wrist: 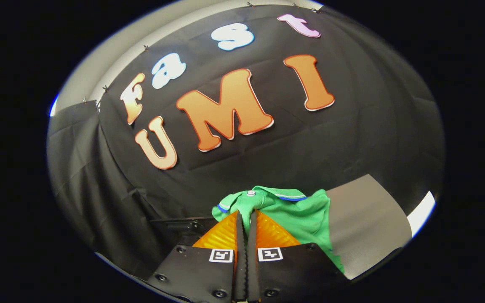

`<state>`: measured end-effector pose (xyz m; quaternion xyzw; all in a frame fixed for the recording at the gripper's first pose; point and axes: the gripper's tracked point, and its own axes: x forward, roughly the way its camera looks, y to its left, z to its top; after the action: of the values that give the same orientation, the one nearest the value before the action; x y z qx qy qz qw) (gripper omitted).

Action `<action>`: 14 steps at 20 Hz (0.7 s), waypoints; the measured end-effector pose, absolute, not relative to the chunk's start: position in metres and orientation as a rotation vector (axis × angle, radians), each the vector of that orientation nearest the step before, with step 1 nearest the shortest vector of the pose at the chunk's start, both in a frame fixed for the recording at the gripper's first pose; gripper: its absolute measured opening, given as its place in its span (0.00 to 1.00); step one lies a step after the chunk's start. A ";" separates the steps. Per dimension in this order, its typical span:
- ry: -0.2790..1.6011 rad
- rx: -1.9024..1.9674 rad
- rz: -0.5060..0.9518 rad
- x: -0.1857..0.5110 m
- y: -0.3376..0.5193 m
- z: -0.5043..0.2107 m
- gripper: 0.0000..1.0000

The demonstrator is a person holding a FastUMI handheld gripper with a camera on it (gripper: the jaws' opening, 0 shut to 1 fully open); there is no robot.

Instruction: Put the clothes into the washing machine and then close the washing machine lid.

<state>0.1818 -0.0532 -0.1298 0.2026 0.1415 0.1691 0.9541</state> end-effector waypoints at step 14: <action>0.216 0.429 0.548 0.098 0.175 -0.081 0.08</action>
<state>0.0983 0.1753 -0.0808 0.2098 0.1056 0.2681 0.9343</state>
